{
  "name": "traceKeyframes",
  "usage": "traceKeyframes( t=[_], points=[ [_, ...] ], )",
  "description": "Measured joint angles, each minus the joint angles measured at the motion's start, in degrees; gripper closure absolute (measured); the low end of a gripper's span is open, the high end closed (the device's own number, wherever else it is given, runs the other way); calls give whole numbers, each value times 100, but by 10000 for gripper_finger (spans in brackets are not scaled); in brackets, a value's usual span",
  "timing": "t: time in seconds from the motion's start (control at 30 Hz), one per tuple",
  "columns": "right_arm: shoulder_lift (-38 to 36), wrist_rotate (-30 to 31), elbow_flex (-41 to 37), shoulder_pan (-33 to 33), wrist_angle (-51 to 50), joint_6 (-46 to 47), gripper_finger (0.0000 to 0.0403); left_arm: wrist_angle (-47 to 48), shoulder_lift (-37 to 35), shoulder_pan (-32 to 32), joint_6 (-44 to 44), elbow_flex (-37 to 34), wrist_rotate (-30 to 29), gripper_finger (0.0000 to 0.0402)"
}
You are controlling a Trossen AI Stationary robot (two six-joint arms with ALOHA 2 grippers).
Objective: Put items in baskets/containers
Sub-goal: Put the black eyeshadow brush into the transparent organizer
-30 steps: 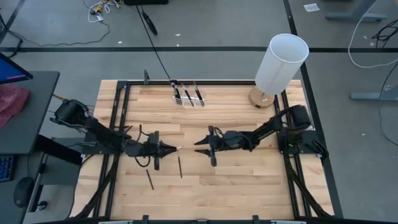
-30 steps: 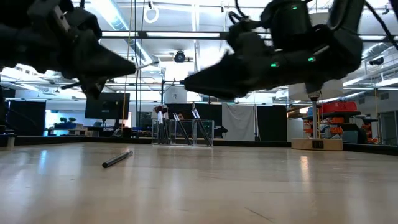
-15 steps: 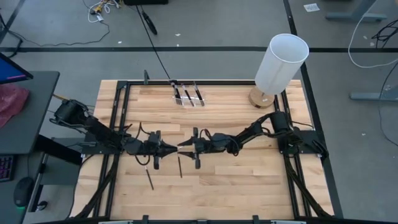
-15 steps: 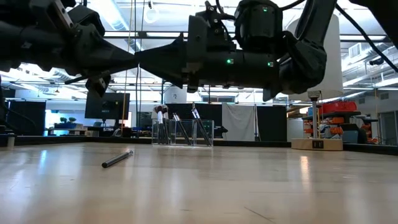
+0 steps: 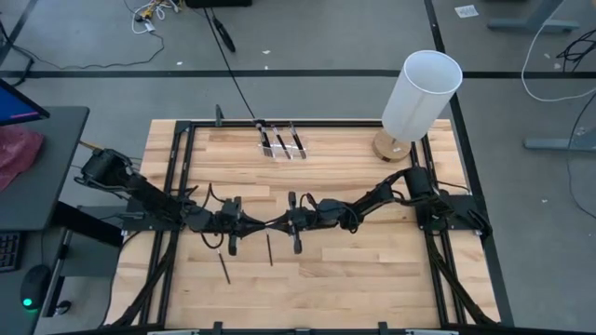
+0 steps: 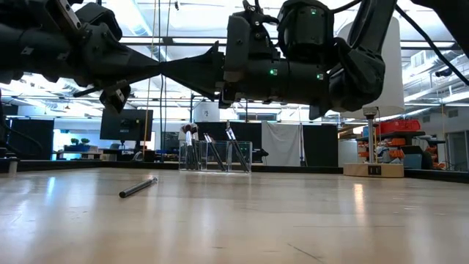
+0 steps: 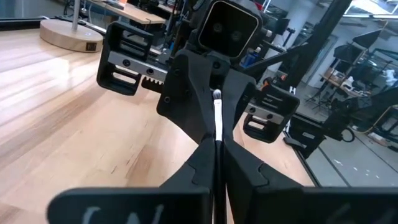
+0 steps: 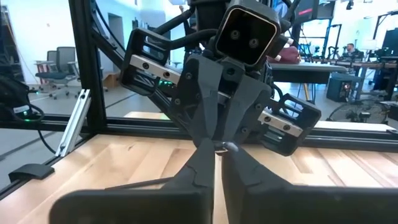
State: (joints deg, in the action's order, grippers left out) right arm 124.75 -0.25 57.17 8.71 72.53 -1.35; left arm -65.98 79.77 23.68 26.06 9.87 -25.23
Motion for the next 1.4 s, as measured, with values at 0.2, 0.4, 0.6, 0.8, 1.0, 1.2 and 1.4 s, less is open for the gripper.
traceKeyframes(
  t=[0.2, 0.4, 0.6, 0.8, 1.0, 1.2, 1.4],
  points=[
    [4, -46, 0, -2, 48, 49, 398, 20, -2, 0, 8, 7, -18, 363],
    [9, -48, 0, -2, -47, 54, 399, 125, -2, -2, 67, 9, -4, 353],
    [9, -75, 0, -2, -212, 91, 401, 242, 0, -4, 74, 9, 242, 281],
    [-53, -107, -229, 9, -257, 303, 401, 774, 7, -53, 221, 4, 283, 190],
    [-1040, 673, -1004, 7, -1442, 416, 402, 1316, 7, -114, 344, 2, 290, 131],
    [-3248, 2066, -1100, -207, -5137, 523, 401, 1541, 7, -114, 303, 2, -17, 120],
    [-4030, 2427, 437, -1193, -8288, 226, 401, 1541, 7, -114, 24, 2, -427, 120]
  ],
)
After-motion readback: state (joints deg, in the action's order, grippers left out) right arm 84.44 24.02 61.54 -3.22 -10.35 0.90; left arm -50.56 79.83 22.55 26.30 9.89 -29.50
